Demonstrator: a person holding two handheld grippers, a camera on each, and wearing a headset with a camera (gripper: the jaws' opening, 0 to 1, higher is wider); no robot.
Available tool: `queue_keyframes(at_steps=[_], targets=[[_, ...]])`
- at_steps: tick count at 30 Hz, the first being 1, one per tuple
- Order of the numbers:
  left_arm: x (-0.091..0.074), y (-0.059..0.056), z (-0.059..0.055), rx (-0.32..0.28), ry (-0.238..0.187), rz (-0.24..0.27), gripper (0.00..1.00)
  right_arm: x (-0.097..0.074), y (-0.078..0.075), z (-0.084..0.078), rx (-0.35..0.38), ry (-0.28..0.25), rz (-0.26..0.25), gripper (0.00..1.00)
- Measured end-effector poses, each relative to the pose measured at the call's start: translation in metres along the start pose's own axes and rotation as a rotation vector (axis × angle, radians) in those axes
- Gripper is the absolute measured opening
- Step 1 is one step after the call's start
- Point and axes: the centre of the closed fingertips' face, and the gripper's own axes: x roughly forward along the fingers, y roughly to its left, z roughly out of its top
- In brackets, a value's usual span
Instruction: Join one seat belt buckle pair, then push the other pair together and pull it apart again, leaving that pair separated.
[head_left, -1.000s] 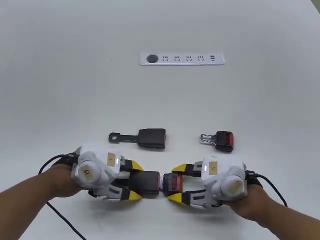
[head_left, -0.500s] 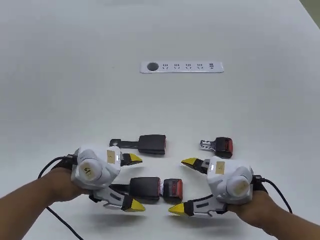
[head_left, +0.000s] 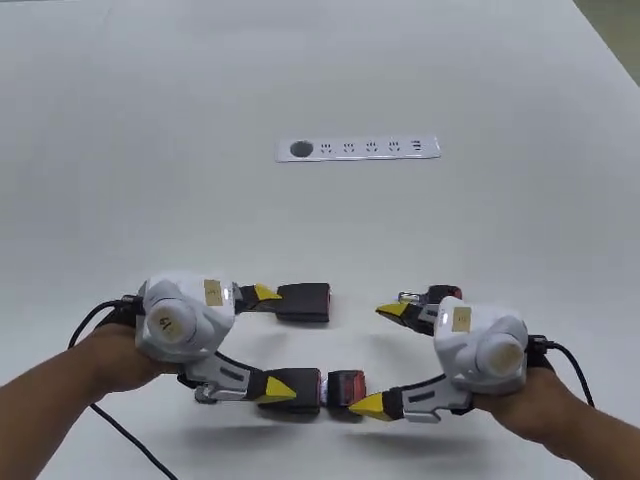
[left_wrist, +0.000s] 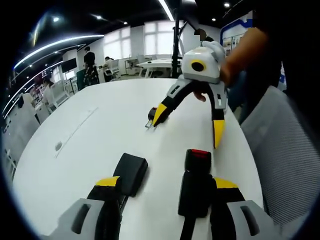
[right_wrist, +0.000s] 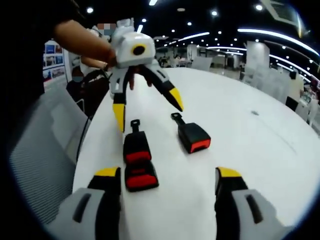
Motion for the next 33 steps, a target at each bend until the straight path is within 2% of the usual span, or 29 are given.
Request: queue_keyframes(at_steps=[6,11,16,20,26,30,33], targets=[[0.003,0.013,0.004,0.007,-0.003,0.006,0.74,-0.014,-0.021,-0.003,-0.001,0.011,-0.038,0.77],[0.002,0.027,0.006,0.022,-0.004,0.021,0.74,-0.027,-0.043,-0.01,0.002,0.027,-0.068,0.78],[0.002,0.039,0.005,0.04,0.017,0.024,0.74,-0.038,-0.063,-0.017,0.012,0.047,-0.097,0.77],[0.003,0.047,0.009,0.05,0.005,0.026,0.74,-0.043,-0.075,-0.022,0.007,0.06,-0.111,0.75],[0.008,0.061,-0.002,0.051,0.031,0.028,0.73,-0.047,-0.088,-0.034,0.016,0.086,-0.111,0.74],[0.012,0.068,-0.007,0.04,0.036,0.026,0.73,-0.048,-0.091,-0.045,0.028,0.107,-0.09,0.73],[0.017,0.069,-0.01,0.037,0.041,0.02,0.73,-0.049,-0.093,-0.049,0.043,0.115,-0.08,0.73]])
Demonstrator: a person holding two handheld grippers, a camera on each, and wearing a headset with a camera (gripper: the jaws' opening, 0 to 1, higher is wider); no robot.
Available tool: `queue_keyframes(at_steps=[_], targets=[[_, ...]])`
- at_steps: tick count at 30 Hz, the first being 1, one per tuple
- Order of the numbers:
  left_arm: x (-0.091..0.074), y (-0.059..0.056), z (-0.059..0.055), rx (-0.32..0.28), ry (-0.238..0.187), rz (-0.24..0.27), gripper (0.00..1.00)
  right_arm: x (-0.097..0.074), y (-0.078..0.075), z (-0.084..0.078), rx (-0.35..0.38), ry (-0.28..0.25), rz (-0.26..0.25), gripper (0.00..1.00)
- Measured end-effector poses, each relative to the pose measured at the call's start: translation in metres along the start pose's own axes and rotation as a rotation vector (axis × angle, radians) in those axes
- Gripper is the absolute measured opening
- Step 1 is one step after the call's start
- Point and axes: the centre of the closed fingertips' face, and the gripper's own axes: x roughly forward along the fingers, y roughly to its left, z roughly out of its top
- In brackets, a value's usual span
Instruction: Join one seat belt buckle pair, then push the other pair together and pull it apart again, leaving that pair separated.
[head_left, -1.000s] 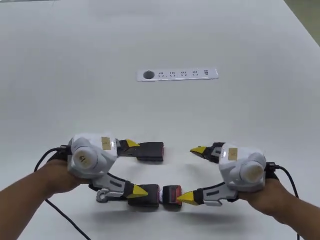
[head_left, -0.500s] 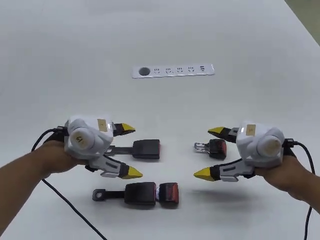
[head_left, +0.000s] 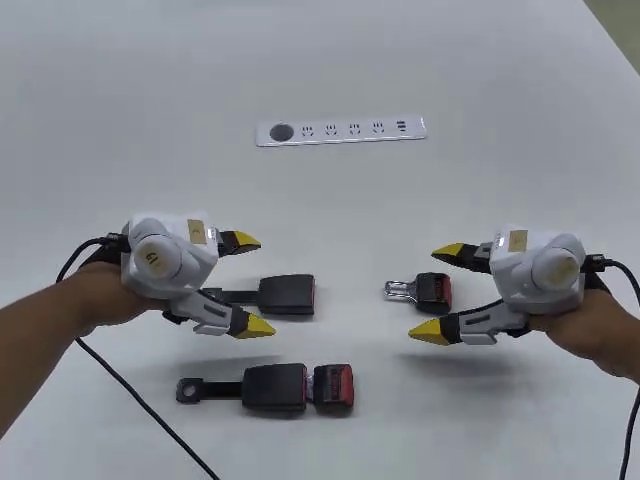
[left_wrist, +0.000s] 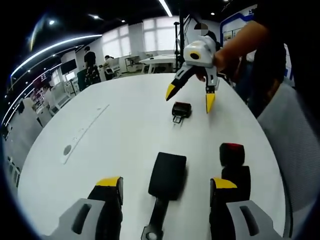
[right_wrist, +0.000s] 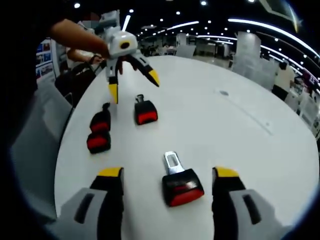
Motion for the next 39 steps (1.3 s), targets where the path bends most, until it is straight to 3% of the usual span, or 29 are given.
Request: queue_keyframes(at_steps=[10,19,26,30,31,32,39], targets=[[0.02,-0.001,-0.007,0.016,0.031,-0.037,0.71,0.006,-0.016,-0.017,0.021,0.036,0.027,0.69],[0.038,-0.002,-0.019,0.029,0.062,-0.077,0.64,0.01,-0.015,-0.021,-0.004,0.071,0.064,0.65],[0.034,-0.006,-0.013,0.011,0.039,-0.1,0.53,0.012,-0.012,-0.023,-0.03,0.089,0.09,0.54],[0.033,-0.005,-0.013,0.013,0.043,-0.106,0.47,0.011,-0.015,-0.024,-0.03,0.084,0.097,0.39],[0.032,-0.002,-0.008,0.02,0.024,-0.1,0.43,0.011,-0.016,-0.025,-0.041,0.087,0.097,0.38],[0.03,-0.002,-0.011,0.014,0.042,-0.108,0.38,0.011,-0.016,-0.025,-0.042,0.084,0.102,0.37],[0.034,0.0,-0.014,0.032,0.051,-0.117,0.36,0.011,-0.016,-0.025,-0.074,0.065,0.123,0.36]])
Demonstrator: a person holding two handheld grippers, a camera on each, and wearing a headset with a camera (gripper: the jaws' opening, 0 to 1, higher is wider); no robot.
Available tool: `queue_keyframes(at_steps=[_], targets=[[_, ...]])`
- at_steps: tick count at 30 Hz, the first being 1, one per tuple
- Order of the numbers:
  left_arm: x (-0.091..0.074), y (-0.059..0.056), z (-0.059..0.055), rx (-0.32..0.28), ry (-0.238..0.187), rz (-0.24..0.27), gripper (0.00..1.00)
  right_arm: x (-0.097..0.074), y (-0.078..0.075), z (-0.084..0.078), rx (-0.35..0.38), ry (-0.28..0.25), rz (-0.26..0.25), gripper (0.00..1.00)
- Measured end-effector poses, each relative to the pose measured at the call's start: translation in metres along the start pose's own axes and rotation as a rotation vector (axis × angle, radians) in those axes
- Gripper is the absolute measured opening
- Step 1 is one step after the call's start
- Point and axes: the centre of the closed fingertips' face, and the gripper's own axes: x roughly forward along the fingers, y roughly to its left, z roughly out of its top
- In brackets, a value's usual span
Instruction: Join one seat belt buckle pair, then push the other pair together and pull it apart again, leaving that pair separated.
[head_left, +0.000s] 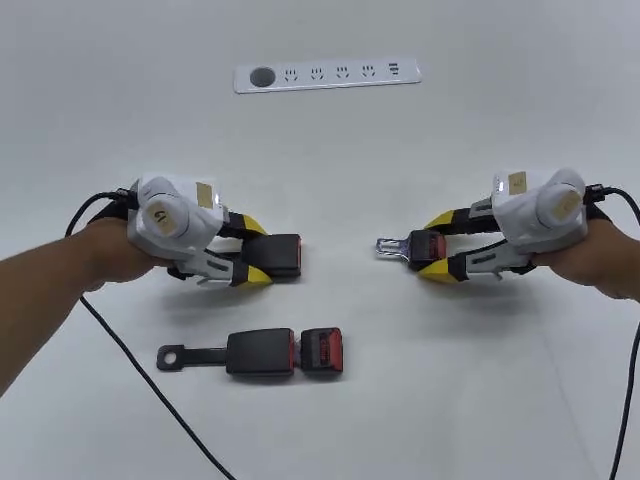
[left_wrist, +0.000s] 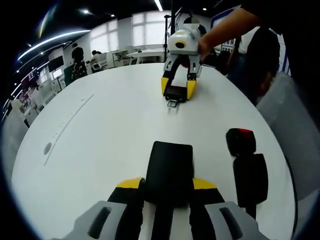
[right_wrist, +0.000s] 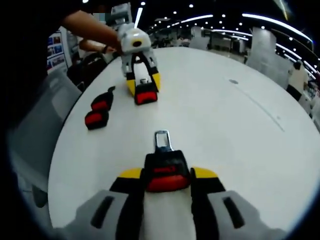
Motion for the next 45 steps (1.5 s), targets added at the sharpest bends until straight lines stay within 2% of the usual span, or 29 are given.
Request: queue_keyframes(at_steps=[5,13,25,45], targets=[[0.003,0.001,-0.001,0.013,0.011,-0.005,0.36,-0.001,0.0,0.0,-0.012,-0.025,0.019,0.36],[0.006,0.002,-0.002,-0.013,0.006,-0.003,0.36,-0.004,0.002,0.0,-0.009,-0.065,0.025,0.36],[0.007,0.001,-0.003,-0.026,0.015,-0.012,0.36,-0.005,0.004,0.0,-0.015,-0.08,0.037,0.36],[0.008,-0.002,-0.003,-0.037,0.013,-0.013,0.36,0.018,0.015,0.02,-0.011,-0.119,0.057,0.36]])
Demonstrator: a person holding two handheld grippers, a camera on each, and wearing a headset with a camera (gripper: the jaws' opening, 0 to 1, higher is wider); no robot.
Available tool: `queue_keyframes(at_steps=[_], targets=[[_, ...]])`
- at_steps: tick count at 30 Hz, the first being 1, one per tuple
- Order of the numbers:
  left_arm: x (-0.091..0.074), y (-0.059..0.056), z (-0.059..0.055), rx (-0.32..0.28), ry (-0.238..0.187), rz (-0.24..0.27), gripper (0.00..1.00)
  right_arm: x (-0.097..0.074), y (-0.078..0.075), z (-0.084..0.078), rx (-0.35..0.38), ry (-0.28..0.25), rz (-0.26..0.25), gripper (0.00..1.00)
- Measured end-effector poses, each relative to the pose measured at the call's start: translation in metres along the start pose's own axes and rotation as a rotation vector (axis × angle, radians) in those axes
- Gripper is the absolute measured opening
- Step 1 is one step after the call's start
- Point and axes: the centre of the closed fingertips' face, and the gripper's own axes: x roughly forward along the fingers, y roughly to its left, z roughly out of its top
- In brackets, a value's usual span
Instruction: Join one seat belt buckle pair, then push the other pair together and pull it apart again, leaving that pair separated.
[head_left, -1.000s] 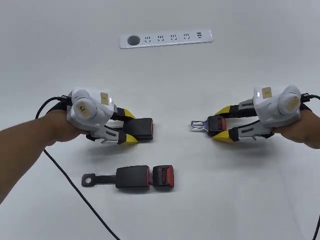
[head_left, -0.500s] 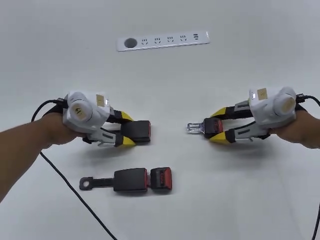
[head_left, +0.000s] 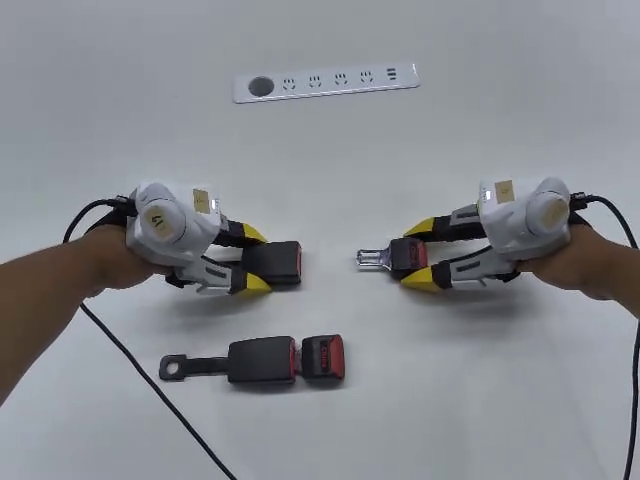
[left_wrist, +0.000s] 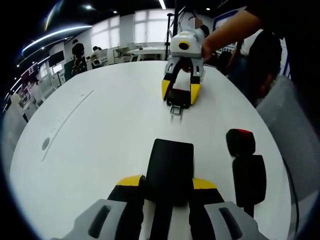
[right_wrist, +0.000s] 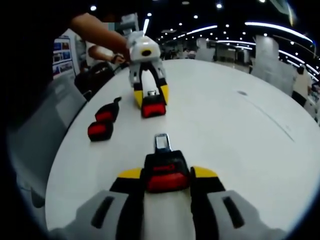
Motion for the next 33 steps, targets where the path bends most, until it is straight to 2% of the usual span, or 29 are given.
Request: queue_keyframes(at_steps=[12,24,33], targets=[[-0.001,0.0,-0.001,0.003,0.004,-0.001,0.35,0.024,0.005,0.017,-0.007,-0.022,0.02,0.36],[-0.001,0.001,-0.001,0.006,0.005,-0.002,0.35,0.042,0.005,0.034,-0.003,-0.048,0.033,0.36],[-0.001,0.001,-0.001,0.009,0.007,-0.002,0.35,0.053,0.007,0.044,-0.017,-0.047,0.046,0.36]])
